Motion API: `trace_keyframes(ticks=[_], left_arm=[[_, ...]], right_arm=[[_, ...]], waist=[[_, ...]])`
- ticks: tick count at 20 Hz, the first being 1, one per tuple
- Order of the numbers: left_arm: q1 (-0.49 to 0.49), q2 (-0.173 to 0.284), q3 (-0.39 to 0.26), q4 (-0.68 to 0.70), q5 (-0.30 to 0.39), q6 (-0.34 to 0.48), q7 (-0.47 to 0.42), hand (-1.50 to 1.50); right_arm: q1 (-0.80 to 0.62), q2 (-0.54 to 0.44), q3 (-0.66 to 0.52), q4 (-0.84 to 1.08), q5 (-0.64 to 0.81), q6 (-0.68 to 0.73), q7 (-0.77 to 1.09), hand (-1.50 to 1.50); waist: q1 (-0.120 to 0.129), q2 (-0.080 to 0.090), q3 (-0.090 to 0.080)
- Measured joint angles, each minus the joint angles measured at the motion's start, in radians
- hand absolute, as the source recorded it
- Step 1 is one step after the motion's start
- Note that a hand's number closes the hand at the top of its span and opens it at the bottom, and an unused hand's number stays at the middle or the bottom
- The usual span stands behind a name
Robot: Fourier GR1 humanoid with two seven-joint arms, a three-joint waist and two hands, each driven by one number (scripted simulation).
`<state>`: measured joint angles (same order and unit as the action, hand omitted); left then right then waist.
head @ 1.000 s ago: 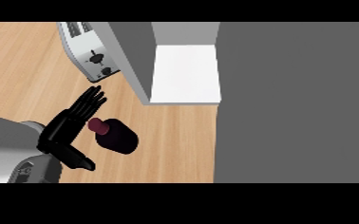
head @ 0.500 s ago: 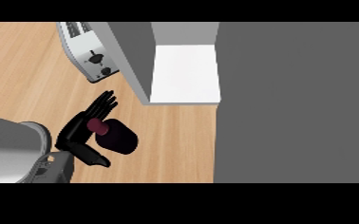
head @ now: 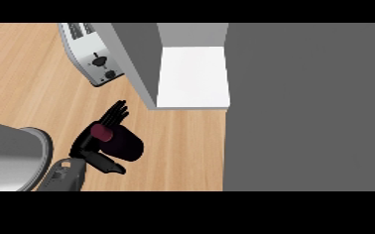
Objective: Pick up the wine, place it into the cabinet and close the cabinet
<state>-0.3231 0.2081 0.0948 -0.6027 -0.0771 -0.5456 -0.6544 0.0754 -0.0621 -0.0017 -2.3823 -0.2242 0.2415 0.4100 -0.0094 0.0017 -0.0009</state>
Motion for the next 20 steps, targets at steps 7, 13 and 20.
trace_keyframes(ticks=[7, 13, 20], left_arm=[[-0.045, -0.017, 0.0, 0.124, -0.001, 0.02, -0.051, -1.5], [-0.065, -0.022, 0.002, 0.176, 0.024, -0.015, -0.056, -1.5], [-0.087, -0.014, 0.0, 0.249, 0.03, -0.032, -0.088, 1.5]], right_arm=[[-0.01, -0.021, -0.042, 0.002, -0.029, 0.012, 0.007, -1.5], [-0.013, -0.016, -0.039, 0.006, -0.027, 0.01, 0.004, -1.5], [-0.009, -0.009, -0.028, -0.001, -0.026, 0.005, 0.009, -1.5]], waist=[[-0.002, 0.001, 0.0], [-0.004, 0.002, -0.001], [-0.009, 0.003, -0.001]])
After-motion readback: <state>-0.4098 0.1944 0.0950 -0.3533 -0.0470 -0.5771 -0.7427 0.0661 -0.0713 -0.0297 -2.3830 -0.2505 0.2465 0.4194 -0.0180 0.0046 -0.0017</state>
